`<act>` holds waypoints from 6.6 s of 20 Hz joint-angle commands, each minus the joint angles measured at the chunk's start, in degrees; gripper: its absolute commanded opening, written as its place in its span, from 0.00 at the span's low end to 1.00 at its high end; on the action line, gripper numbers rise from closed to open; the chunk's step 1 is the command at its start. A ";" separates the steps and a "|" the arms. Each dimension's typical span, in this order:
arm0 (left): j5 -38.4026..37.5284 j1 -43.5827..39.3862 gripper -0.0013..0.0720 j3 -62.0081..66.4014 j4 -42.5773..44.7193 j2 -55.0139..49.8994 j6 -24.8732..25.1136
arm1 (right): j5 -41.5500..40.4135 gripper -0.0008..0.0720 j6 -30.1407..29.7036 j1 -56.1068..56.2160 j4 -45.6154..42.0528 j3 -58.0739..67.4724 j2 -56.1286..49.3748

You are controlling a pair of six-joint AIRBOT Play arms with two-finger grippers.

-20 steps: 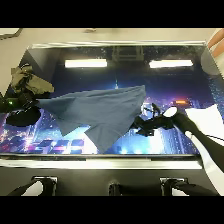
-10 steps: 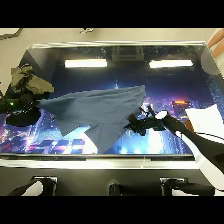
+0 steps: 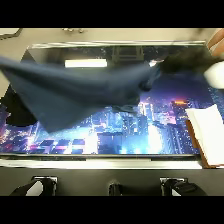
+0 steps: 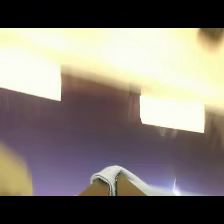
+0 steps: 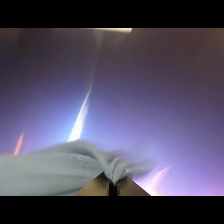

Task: Fold the shirts.

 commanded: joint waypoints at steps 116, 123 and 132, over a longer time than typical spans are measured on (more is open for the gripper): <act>-20.13 -8.83 0.51 10.16 -0.02 -63.17 -8.55 | -0.57 0.09 1.36 -19.30 41.92 -9.90 -41.99; -22.97 -3.26 0.96 18.43 -0.02 -56.24 -8.50 | 22.34 0.96 -1.27 -34.77 26.95 -4.35 -40.00; -23.21 -8.26 0.96 18.47 -0.26 -40.87 -6.32 | 20.85 0.98 -2.80 -28.94 42.40 -6.64 -49.37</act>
